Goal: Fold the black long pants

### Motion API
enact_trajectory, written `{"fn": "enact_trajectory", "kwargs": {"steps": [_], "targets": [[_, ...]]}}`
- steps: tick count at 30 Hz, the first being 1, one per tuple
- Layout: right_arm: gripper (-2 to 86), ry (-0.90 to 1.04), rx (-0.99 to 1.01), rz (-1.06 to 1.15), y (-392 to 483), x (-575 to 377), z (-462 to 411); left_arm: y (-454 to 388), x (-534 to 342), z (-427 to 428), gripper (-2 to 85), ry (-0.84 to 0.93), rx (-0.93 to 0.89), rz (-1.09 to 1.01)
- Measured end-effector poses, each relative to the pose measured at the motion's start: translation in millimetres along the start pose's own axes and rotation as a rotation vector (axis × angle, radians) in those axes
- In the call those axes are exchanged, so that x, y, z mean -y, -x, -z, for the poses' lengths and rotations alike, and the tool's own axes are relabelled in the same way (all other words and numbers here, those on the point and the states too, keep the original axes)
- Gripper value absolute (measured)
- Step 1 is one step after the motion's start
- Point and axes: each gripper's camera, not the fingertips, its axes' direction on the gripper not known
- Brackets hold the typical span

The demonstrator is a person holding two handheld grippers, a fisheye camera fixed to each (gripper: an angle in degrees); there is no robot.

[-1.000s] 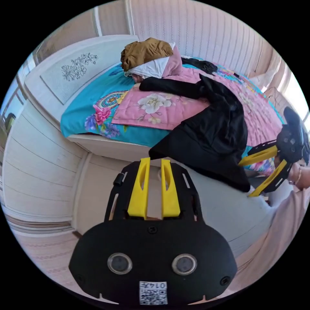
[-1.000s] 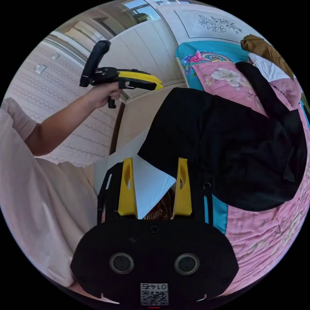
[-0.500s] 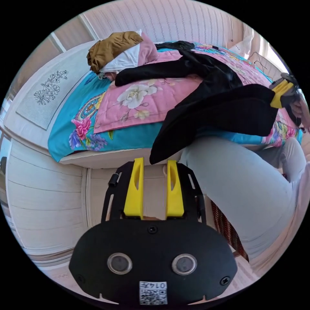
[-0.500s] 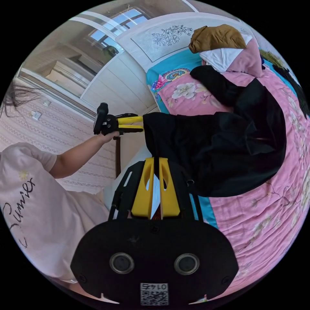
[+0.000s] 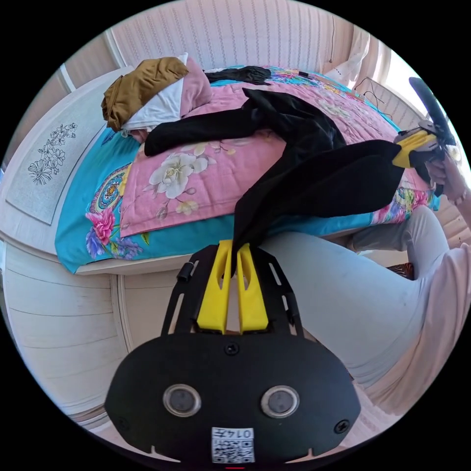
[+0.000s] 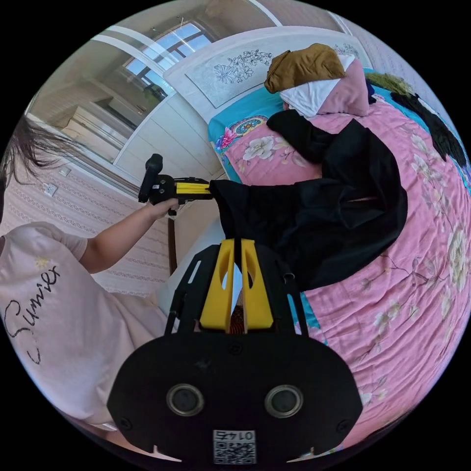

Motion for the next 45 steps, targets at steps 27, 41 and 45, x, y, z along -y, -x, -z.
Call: {"fn": "enact_trajectory", "kwargs": {"steps": [27,41,45], "targets": [[0.6,-1.265,-0.557,0.215,223,-102,582,-194,251,418,-1.0,-1.093,-0.878,-0.725],[0.6,-0.069,-0.369,0.089,57,294,237,88,200,70,-1.0,-0.335,-0.288,0.146],[0.7,0.045,-0.191,0.059,13,316,145,119,184,-6,-1.0,-0.141,-0.159,0.202]]}}
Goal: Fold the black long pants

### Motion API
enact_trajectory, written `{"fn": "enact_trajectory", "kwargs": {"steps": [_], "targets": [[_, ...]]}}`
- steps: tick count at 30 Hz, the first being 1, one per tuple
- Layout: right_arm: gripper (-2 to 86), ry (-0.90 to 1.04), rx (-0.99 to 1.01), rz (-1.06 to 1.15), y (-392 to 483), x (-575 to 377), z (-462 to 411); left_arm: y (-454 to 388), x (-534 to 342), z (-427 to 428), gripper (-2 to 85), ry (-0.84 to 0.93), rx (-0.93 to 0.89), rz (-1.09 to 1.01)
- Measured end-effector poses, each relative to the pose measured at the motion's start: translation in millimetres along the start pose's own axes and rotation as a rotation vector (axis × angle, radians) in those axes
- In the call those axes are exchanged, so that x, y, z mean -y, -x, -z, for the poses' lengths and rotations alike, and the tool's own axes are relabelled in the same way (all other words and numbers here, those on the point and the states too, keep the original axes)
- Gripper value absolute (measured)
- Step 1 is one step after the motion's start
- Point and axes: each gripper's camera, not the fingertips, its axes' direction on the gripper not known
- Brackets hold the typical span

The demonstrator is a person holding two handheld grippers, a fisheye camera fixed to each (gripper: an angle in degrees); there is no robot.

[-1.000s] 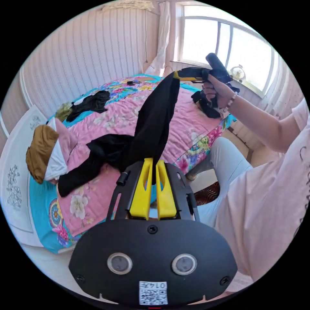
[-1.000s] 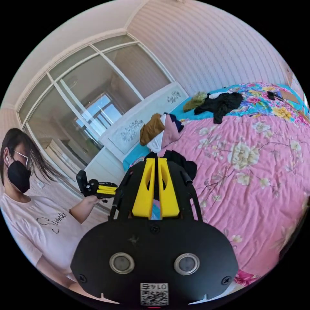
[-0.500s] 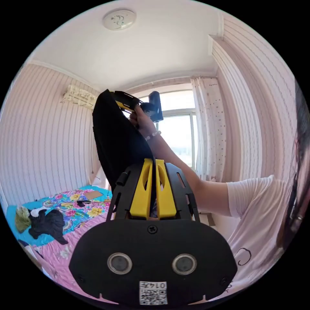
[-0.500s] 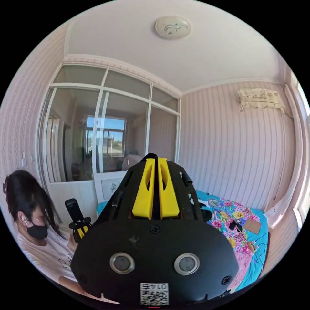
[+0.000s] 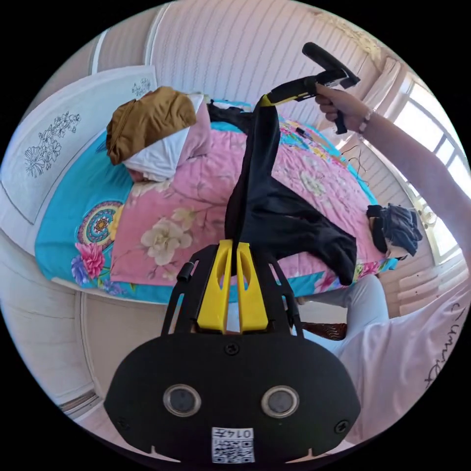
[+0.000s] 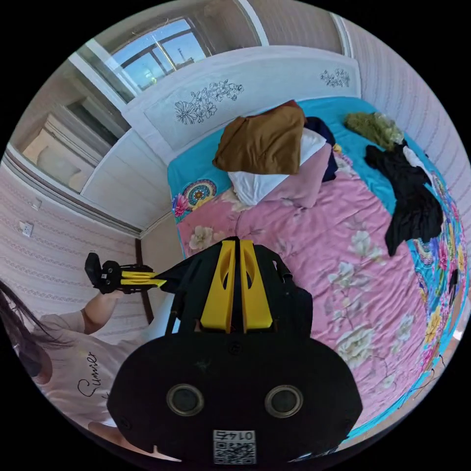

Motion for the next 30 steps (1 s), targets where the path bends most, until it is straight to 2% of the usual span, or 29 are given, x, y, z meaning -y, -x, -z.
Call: {"fn": "enact_trajectory", "kwargs": {"steps": [3,8,10,13,18,22,26,30], "targets": [[0.8,0.027,0.037,0.036,3,38,-39,25,9,-6,-1.0,0.030,0.136,-0.004],[2.3,-0.021,-0.049,0.206,47,117,-70,68,25,-26,-0.6,0.105,0.317,0.007],[4.4,-0.021,-0.071,0.207,52,124,-88,88,21,-46,-0.1,0.115,0.325,0.068],[8.9,0.086,0.009,0.186,40,108,-120,99,9,-75,1.7,0.166,0.294,0.099],[9.3,0.065,-0.043,0.137,-2,0,-120,52,9,-87,4.2,0.143,0.263,0.009],[9.5,0.047,-0.039,-0.081,-52,-141,-99,-7,25,-104,4.7,0.148,0.314,-0.142],[9.7,-0.051,-0.160,-0.355,-76,-295,-55,-85,39,-132,5.3,0.163,0.284,-0.319],[10.1,-0.093,-0.225,-0.577,-83,-412,-33,-153,37,-139,5.6,0.182,0.398,-0.465]]}}
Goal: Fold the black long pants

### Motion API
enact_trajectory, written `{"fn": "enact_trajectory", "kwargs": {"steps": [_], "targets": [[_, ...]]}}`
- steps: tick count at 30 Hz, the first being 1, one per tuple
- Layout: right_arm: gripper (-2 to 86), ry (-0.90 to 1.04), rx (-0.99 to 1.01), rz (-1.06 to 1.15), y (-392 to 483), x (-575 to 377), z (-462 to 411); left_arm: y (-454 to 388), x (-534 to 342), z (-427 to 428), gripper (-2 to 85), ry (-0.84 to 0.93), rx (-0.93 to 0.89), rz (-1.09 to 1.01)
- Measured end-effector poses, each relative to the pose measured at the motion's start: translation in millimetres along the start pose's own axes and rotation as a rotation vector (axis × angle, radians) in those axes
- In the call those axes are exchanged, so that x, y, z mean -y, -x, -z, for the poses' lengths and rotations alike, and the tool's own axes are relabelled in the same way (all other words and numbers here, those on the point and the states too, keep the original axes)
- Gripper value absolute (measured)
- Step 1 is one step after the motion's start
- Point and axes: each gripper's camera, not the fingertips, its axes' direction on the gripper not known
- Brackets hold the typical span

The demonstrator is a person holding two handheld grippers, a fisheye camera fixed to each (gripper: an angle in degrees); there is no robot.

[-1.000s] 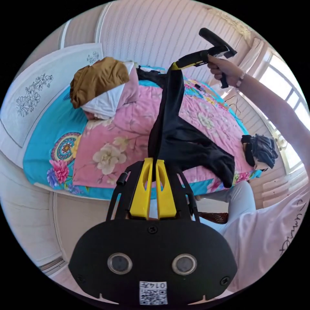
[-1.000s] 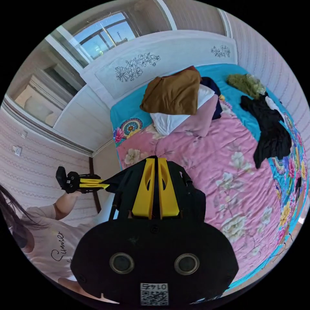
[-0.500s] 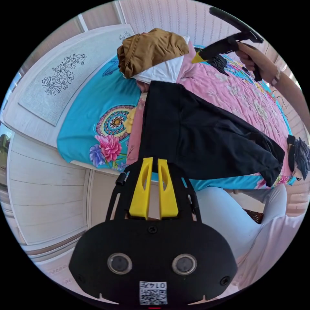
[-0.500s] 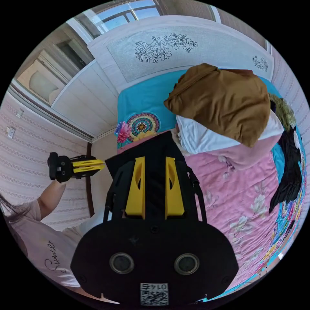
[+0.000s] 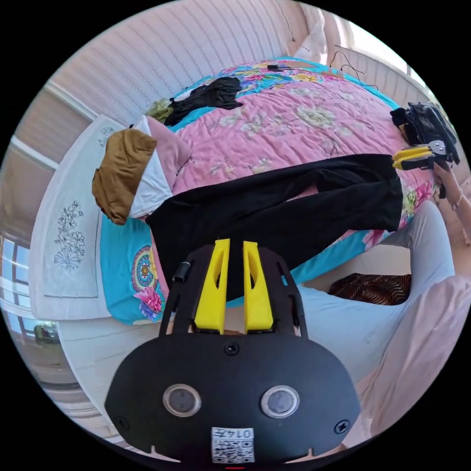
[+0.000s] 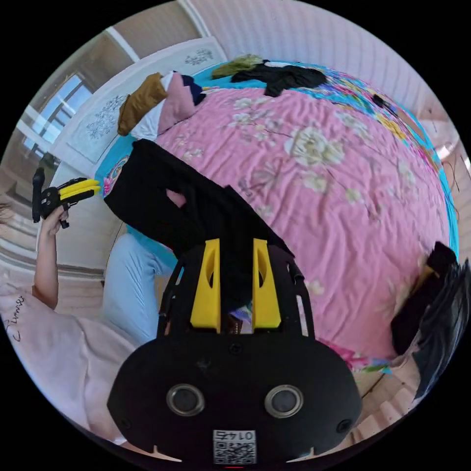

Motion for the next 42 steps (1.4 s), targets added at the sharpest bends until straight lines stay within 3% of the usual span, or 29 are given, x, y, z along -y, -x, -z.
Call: {"fn": "enact_trajectory", "kwargs": {"steps": [4,8,11,15,18,21,24,26,30,32,35,42], "targets": [[10.9,-0.008,0.044,-0.192,-59,-73,2,-20,-13,7,5.6,0.043,0.084,-0.024],[11.6,-0.072,0.133,-0.257,-93,-100,-1,-2,-62,-19,6.0,0.173,0.039,0.116],[12.9,-0.136,0.168,-0.250,-111,-100,5,-9,-81,-13,5.7,0.083,-0.024,0.142],[13.0,-0.161,0.202,-0.253,-133,-95,-1,-57,-29,-28,5.7,-0.069,-0.176,0.004],[5.8,-0.064,0.373,-0.231,-146,-92,-23,-101,34,-54,5.9,-0.130,-0.225,-0.101],[2.3,-0.149,0.361,-0.211,-150,-101,10,-138,84,-54,6.0,-0.199,-0.312,-0.201],[1.9,-0.216,0.316,-0.052,-140,-98,80,-168,109,-52,6.1,-0.260,-0.309,-0.300],[2.2,-0.223,0.162,0.068,-122,-98,121,-180,118,-66,6.2,-0.241,-0.297,-0.329],[5.1,-0.096,0.031,0.080,-124,-107,105,-188,129,-116,7.0,-0.161,-0.406,-0.311],[10.1,0.013,0.084,0.010,-147,-124,79,-190,131,-131,7.4,-0.143,-0.416,-0.315],[16.3,-0.023,0.192,-0.115,-180,-145,74,-198,136,-154,7.8,-0.125,-0.385,-0.339],[16.2,-0.093,0.234,-0.272,-232,-147,54,-232,158,-233,7.3,0.113,-0.317,-0.304]]}}
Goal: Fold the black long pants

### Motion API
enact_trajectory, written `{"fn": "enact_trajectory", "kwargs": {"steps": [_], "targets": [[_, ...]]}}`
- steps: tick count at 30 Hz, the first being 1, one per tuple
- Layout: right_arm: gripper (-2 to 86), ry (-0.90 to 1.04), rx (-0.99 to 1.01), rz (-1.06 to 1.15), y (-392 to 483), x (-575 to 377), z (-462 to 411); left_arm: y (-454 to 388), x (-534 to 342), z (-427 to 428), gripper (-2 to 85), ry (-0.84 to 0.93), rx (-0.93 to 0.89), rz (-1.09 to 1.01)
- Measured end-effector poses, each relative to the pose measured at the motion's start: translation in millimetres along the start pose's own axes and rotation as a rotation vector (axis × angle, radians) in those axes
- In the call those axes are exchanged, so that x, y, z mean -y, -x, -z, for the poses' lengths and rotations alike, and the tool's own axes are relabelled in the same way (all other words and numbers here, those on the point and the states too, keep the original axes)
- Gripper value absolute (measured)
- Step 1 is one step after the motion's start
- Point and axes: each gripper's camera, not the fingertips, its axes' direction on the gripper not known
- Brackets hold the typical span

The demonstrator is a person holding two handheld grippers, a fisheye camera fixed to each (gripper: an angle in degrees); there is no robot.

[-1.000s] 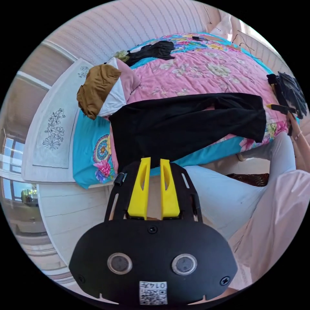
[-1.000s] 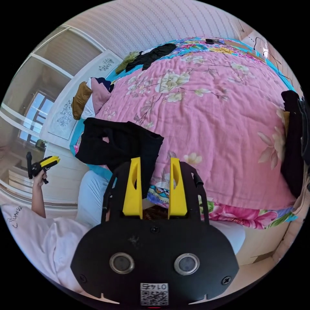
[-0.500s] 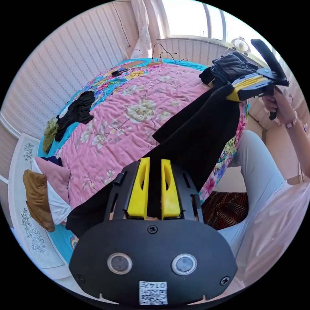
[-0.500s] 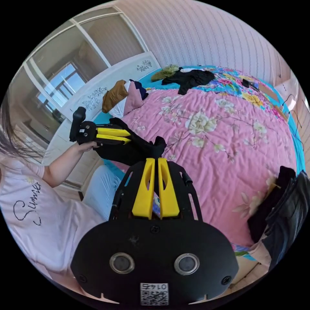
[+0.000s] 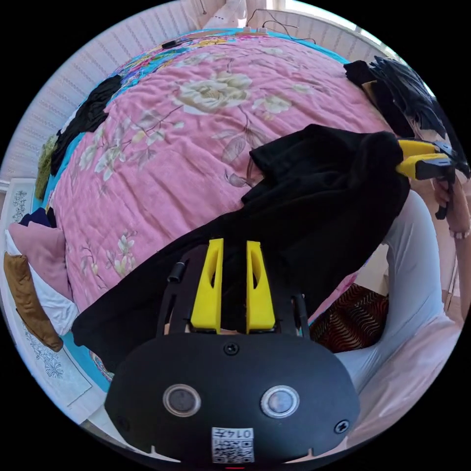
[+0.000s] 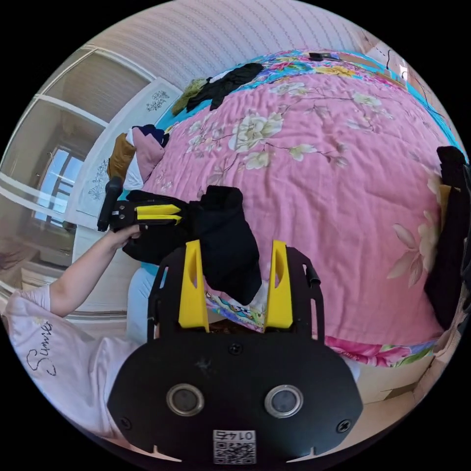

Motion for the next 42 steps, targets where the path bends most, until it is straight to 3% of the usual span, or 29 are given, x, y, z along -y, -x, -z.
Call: {"fn": "enact_trajectory", "kwargs": {"steps": [3,8,11,14,18,24,28,32,34,36,38,42], "targets": [[6.7,0.057,0.154,0.004,-13,1,-14,-9,4,-7,5.3,0.034,0.041,-0.047],[2.0,-0.104,0.034,0.139,4,-33,65,-15,2,-17,3.2,0.035,0.087,-0.108],[0.4,-0.218,-0.055,0.116,8,-79,112,2,-7,-21,1.7,-0.006,0.012,-0.054],[0.1,-0.180,-0.182,-0.035,-19,-122,122,23,-18,-25,0.5,-0.052,-0.083,0.004],[0.8,-0.090,-0.061,-0.105,-45,-135,112,33,-29,-28,-0.3,-0.083,-0.097,0.019],[9.3,-0.139,0.026,-0.097,-61,-67,87,49,-57,-17,-0.9,-0.126,-0.094,0.068],[4.7,-0.049,0.069,-0.094,-72,-34,51,72,-89,-11,-0.9,-0.142,-0.127,0.135],[2.1,-0.221,0.168,0.006,-47,-48,112,95,-134,25,-1.0,-0.298,-0.267,0.230],[1.2,-0.315,0.117,0.061,-26,-68,150,99,-149,41,-1.0,-0.363,-0.280,0.254],[0.5,-0.400,0.015,0.050,-18,-92,180,101,-156,38,-1.0,-0.346,-0.194,0.261],[0.1,-0.366,-0.176,-0.103,-39,-115,191,104,-154,19,-1.0,-0.279,-0.209,0.260],[0.3,-0.186,-0.087,-0.216,-75,-122,177,100,-148,-11,-1.0,-0.190,-0.187,0.214]]}}
